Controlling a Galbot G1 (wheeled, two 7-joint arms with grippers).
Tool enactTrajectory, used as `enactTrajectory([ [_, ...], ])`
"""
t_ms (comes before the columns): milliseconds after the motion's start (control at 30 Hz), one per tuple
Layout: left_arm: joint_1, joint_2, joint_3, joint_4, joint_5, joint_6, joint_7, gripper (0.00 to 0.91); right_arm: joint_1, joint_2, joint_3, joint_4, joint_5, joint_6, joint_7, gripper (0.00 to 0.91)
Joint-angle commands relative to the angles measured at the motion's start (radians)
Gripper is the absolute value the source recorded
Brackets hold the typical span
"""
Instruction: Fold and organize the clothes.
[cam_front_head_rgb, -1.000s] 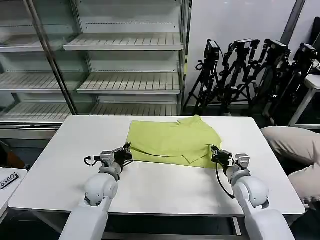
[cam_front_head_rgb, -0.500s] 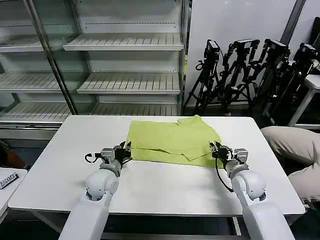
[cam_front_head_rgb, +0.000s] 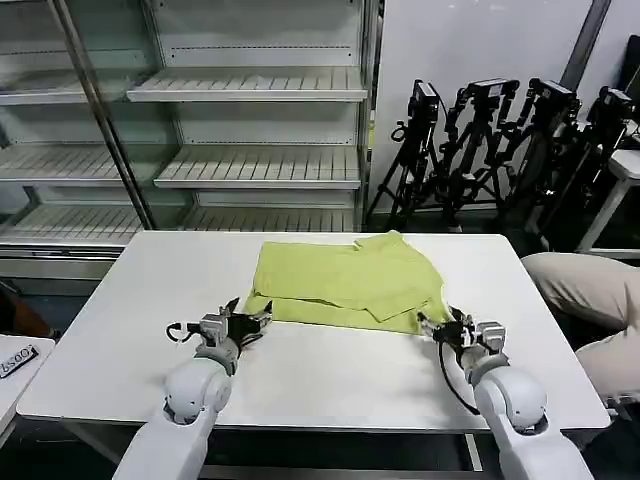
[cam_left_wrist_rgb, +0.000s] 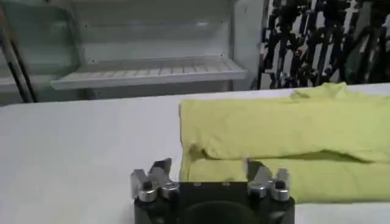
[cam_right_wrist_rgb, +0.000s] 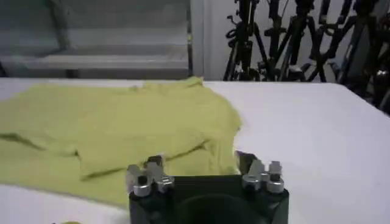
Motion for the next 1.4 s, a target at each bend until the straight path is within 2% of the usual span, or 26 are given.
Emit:
enactTrajectory([
  [33,0.028,0.016,0.015,-0.006,-0.027,0.0,-0.005,0.01,-0.068,-0.003,0.0,0.019,0.021,-0.014,0.086,0.0],
  [533,0.033,0.002,0.023,-0.01,-0.03,0.0,0.009,0.01,-0.061,-0.004,0.005,0.028,0.031,-0.012,0.067,0.0],
  [700,0.204,0.049,0.013,-0.212,-0.009,0.001,-0.001,0.0,-0.171,-0.02,0.03,0.173,0.029,-0.011,0.056,0.0],
  [867,0.404,0.114,-0.111,-0.39,-0.008,0.0,0.0,0.0,-0.323,-0.02,0.05,0.294,0.01,-0.008,0.051,0.0],
  [1000,0.544,0.158,-0.222,-0.47,-0.031,-0.002,0.025,0.0,-0.42,-0.012,0.047,0.352,-0.064,0.019,0.046,0.0],
  [1200,0.621,0.164,-0.291,-0.526,-0.042,-0.002,0.032,0.0,-0.511,-0.01,0.045,0.437,-0.106,0.031,0.042,0.0],
  [1400,0.652,0.161,-0.292,-0.533,-0.034,-0.003,0.036,0.01,-0.564,-0.004,0.042,0.472,-0.127,0.039,0.055,0.0],
])
